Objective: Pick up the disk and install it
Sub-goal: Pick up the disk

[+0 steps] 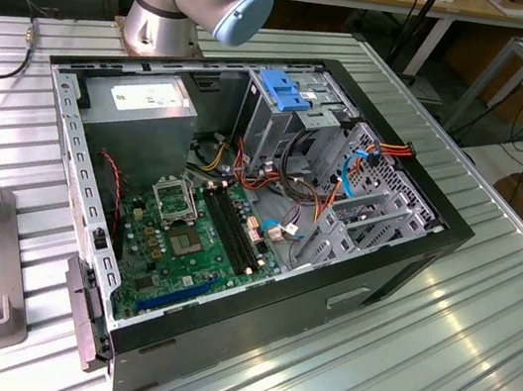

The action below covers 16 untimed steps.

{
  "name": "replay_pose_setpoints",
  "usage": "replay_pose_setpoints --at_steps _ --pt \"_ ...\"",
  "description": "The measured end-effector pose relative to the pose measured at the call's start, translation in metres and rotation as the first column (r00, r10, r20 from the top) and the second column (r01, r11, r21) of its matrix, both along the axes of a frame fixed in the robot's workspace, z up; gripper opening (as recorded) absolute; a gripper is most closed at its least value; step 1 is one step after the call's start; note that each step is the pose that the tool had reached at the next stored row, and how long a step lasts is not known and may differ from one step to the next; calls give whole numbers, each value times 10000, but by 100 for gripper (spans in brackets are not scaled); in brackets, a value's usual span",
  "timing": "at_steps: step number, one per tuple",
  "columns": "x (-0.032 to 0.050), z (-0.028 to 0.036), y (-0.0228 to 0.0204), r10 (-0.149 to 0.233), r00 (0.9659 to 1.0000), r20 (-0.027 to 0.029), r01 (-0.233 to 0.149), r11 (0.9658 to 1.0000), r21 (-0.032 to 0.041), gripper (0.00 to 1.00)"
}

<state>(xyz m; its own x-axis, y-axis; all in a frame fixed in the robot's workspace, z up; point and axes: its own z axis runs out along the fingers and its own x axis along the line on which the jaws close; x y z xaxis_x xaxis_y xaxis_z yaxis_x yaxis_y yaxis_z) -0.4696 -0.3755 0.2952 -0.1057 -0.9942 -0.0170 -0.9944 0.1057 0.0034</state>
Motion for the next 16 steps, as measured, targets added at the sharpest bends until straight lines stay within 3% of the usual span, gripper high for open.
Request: replay_pose_setpoints --at_steps 2,3,14,16 --pt "0 0 -1 1 10000 0 -1 10000 0 44" --pt "0 0 -1 0 10000 0 0 10000 0 38" --pt "0 -1 -8 12 10000 -1 -12 10000 0 38" --pt "0 -3 -25 220 9998 1 -220 9998 -5 38"
